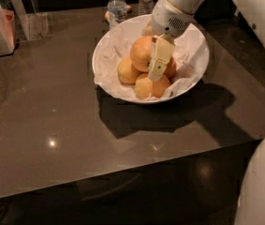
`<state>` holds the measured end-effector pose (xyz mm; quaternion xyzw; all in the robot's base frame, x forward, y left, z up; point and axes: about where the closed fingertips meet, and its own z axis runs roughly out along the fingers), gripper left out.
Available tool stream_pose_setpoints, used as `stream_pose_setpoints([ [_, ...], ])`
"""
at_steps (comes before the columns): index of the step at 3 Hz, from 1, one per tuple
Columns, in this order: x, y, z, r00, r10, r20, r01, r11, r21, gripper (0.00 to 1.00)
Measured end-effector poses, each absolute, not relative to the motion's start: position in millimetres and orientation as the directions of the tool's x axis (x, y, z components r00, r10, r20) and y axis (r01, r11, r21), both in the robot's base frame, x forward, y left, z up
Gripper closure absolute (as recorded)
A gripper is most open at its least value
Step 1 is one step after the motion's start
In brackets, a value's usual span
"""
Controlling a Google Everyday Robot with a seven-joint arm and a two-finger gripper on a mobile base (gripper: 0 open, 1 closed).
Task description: Pick orange from white bowl
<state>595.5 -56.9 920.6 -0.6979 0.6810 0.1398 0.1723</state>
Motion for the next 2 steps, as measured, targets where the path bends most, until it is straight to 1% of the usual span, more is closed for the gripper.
stream_pose_setpoints([
  [1, 604.0, -55.8, 904.1, 0.018, -0.911, -0.413, -1.000, -0.011, -0.020, 0.00],
  [2, 604.7, -55.6, 902.8, 0.017, -0.911, -0.412, -1.000, -0.010, -0.018, 0.17],
])
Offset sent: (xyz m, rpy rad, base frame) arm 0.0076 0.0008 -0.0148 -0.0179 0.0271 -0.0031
